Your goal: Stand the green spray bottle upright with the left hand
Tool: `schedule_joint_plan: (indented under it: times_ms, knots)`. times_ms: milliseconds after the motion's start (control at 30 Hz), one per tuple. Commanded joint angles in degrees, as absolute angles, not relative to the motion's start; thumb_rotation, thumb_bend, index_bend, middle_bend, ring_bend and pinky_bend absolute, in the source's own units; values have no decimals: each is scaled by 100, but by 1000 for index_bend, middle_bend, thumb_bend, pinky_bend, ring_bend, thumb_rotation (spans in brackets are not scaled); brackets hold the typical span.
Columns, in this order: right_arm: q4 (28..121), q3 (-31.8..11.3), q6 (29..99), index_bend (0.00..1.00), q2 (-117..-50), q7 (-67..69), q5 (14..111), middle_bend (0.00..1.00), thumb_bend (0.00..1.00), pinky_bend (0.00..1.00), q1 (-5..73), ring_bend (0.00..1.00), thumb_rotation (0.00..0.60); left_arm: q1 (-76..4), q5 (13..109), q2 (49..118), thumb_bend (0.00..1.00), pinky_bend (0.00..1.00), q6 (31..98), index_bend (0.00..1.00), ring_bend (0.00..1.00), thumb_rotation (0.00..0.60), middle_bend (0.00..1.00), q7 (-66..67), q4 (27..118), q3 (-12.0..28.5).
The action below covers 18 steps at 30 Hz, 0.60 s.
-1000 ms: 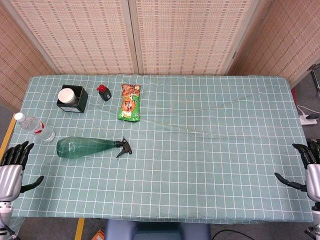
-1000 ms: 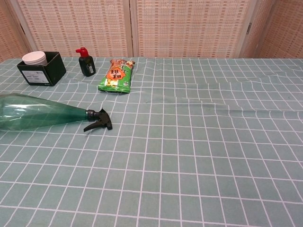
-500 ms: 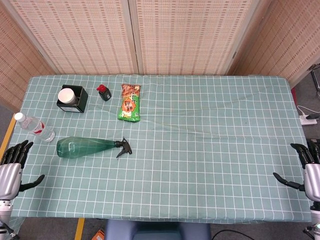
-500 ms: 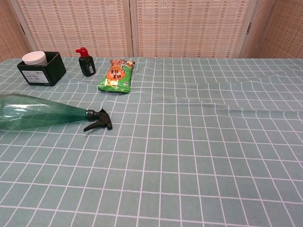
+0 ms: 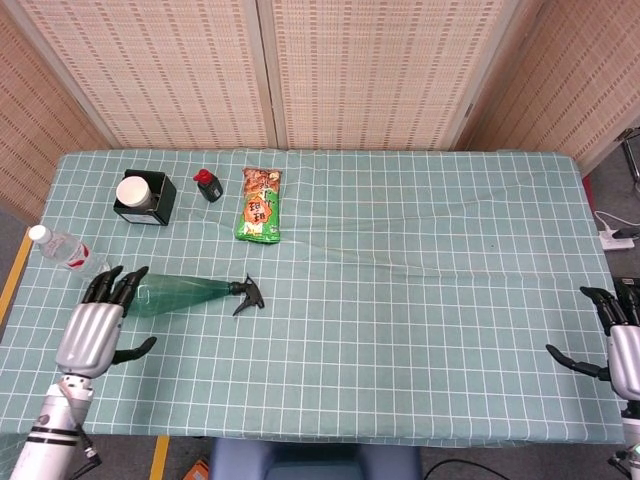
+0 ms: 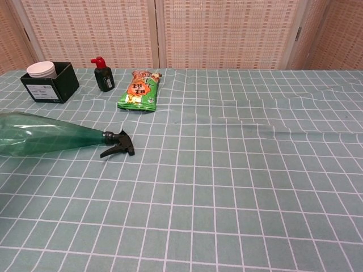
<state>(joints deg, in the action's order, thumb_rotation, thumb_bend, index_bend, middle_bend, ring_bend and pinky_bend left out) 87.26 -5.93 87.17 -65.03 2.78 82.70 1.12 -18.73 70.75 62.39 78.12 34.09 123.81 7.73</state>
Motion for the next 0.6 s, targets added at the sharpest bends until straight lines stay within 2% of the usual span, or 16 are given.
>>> schedule_joint_plan:
  times_ms: [33, 333, 433, 600]
  knots:
    - [8712, -577, 8674, 190, -6470, 356, 8269, 177, 0, 0, 116, 0, 600, -2985, 5766, 7702, 188, 89, 7921, 42, 50, 600, 157, 5526, 12459, 1357]
    - [8779, -575, 8562, 188, -6400, 416, 8173, 177, 0, 0, 123, 0, 600, -4095, 4325, 9233, 187, 95, 8251, 39, 74, 600, 189, 7343, 11018, 1680]
    - [8797, -577, 8549, 181, -6391, 422, 8156, 177, 0, 0, 123, 0, 600, -4335, 3973, 9486, 186, 95, 8222, 23, 75, 600, 185, 7521, 10682, 1755]
    - [8767, -568, 8541, 167, -6384, 493, 8174, 177, 0, 0, 123, 0, 600, -4550, 4080, 9685, 186, 103, 8194, 23, 83, 600, 195, 7555, 10001, 1592]
